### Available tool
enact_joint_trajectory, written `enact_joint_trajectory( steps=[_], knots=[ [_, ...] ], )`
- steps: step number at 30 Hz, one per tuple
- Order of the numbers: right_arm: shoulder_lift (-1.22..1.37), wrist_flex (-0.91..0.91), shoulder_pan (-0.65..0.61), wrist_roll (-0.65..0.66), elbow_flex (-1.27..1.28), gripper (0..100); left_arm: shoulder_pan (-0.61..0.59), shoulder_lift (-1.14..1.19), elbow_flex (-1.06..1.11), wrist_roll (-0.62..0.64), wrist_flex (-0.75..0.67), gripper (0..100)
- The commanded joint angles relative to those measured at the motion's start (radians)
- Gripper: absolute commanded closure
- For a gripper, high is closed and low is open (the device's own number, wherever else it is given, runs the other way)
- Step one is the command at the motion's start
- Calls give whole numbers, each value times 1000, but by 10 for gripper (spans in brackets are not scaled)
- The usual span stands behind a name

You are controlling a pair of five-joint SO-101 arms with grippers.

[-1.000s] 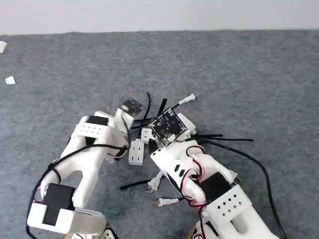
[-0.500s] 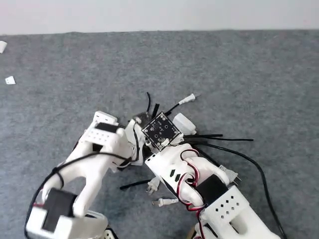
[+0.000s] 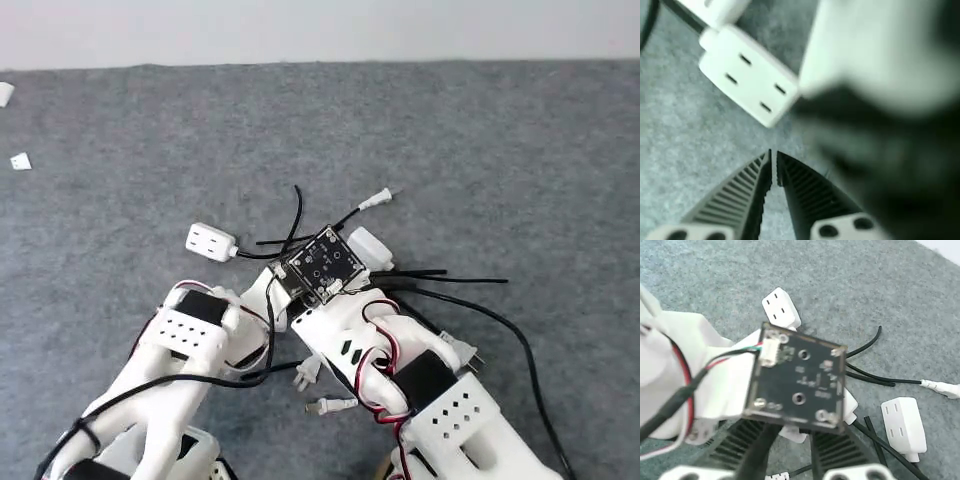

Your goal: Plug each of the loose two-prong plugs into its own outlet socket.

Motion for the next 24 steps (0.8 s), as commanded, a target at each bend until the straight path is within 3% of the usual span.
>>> enact_joint_trajectory(
  steps=[1,5,8,16,24],
  knots=[
    [-19,-25,42,-46,-15,991,-52,-26,-7,196,-123,987],
    [-1,-81,107,-224,-12,991,-180,-35,-12,456,-242,987],
    [82,-153,88,-305,-15,991,-269,-81,13,563,-302,987],
    [420,-257,4,-377,-143,991,-459,-333,320,574,-684,987],
    [484,-311,4,-384,-173,991,-462,-356,309,582,-637,985]
  ],
)
